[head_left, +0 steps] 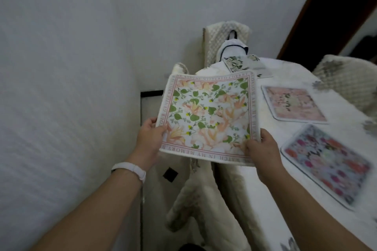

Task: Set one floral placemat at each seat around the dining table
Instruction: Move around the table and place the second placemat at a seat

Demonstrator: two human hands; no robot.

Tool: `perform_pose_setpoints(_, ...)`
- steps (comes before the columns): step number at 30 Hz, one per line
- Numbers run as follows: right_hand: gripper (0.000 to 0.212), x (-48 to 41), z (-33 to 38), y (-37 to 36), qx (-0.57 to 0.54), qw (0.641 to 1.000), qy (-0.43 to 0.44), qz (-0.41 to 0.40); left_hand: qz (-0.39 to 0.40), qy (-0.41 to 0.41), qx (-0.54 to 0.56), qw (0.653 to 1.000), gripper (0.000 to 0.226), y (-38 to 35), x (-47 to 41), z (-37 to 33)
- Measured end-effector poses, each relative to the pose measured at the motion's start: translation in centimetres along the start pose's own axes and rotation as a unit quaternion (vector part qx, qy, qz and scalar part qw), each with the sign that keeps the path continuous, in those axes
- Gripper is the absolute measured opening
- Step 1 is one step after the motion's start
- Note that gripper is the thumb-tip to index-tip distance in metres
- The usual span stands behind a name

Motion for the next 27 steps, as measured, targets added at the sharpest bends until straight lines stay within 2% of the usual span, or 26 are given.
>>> perform_pose_setpoints(4,0.034,-2.2,-0.5,1.0,-0.010,0.998,-0.008,-0.054,0.064,0.002,-0.025,0.998,0.013,-3.5,-4.0,0.0)
perform_pose_setpoints(9,0.033,-6.1,-1.0,0.7,-0.017,0.995,-0.036,-0.089,0.087,0.027,-0.050,0.995,0.022,-6.5,-8.7,1.6)
perform_pose_setpoints(11,0.030,-7.9,-0.6,0.1,0.005,0.994,-0.030,-0.106,0.098,0.037,-0.062,0.993,0.020,-7.4,-11.2,2.0)
perform_pose_setpoints(21,0.023,-14.1,2.0,-2.0,0.027,0.994,-0.017,-0.107,0.135,0.029,-0.105,0.985,0.012,-11.3,-19.6,1.5)
perform_pose_setpoints(27,0.021,-16.1,2.6,-1.7,0.041,0.988,-0.007,-0.150,0.203,0.027,-0.113,0.972,0.012,-15.3,-24.4,2.5)
Point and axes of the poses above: each hand's wrist, its own x-axis away from the middle knuckle, its own y-axis out of the back of the hand, z = x × y, the point moved 1 cm from there along -x, towards the middle knuckle, and after that the axes turned 8 degrees about -y, right-handed, at the moved point
